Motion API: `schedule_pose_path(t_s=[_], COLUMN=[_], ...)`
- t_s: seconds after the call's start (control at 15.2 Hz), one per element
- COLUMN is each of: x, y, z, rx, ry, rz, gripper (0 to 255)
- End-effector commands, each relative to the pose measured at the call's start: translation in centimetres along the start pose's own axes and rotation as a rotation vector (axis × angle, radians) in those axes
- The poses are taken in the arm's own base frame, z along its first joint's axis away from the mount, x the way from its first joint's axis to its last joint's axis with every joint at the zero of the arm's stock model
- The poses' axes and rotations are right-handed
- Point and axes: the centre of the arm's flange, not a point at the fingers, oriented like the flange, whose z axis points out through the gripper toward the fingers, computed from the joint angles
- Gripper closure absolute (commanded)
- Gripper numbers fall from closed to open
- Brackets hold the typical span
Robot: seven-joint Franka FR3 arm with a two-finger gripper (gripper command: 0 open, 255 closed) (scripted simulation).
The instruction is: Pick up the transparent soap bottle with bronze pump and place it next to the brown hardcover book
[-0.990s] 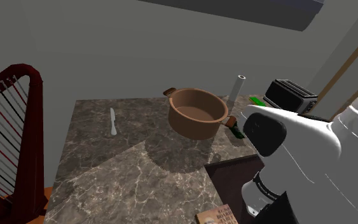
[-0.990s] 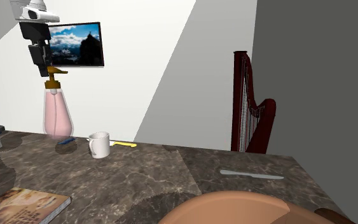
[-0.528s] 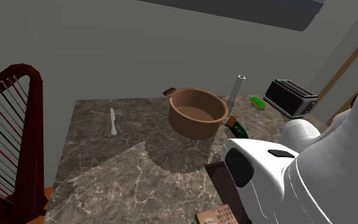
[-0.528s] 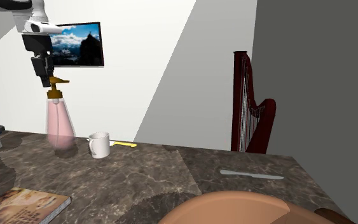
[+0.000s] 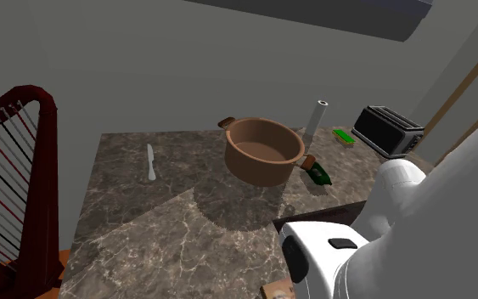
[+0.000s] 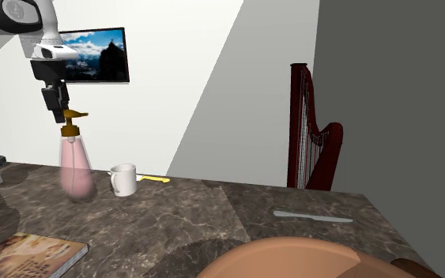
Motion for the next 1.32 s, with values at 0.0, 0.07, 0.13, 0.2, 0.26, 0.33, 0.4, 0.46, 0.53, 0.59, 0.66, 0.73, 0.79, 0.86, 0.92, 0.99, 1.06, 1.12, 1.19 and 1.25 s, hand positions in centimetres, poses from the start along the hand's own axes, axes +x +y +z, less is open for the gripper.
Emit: schedule_pose_path(t_s=[0.0,0.07,0.13,0.2,0.26,0.33,0.4,0.46,0.53,0.59,0.66,0.73,0.79,0.86,0.92,0.99,1.06,1.12,1.19,1.25], x=[0.0,0.0,-0.1,-0.1,-0.1,-0.1,-0.1,-0.1,-0.1,-0.1,-0.1,-0.1,-0.1,-0.1,-0.1,-0.1,-0.1,-0.1,-0.1,-0.1], y=[0.1,0.2,0.3,0.4,0.5,0.5,0.5,0.5,0.5,0.5,0.5,0.5,0.5,0.5,0.5,0.5,0.5,0.5,0.5,0.5], z=[1.0,1.5,2.0,2.6,3.1,3.3,3.3,3.3,3.3,3.3,3.3,3.3,3.3,3.3,3.3,3.3,3.3,3.3,3.3,2.0], rx=[0.001,0.001,0.001,0.001,0.001,0.001,0.001,0.001,0.001,0.001,0.001,0.001,0.001,0.001,0.001,0.001,0.001,0.001,0.001,0.001], ry=[0.001,0.001,0.001,0.001,0.001,0.001,0.001,0.001,0.001,0.001,0.001,0.001,0.001,0.001,0.001,0.001,0.001,0.001,0.001,0.001], rz=[0.0,0.0,0.0,0.0,0.0,0.0,0.0,0.0,0.0,0.0,0.0,0.0,0.0,0.0,0.0,0.0,0.0,0.0,0.0,0.0], gripper=[255,255,255,255,255,255,255,255,255,255,255,255,255,0,0,0,0,0,0,0])
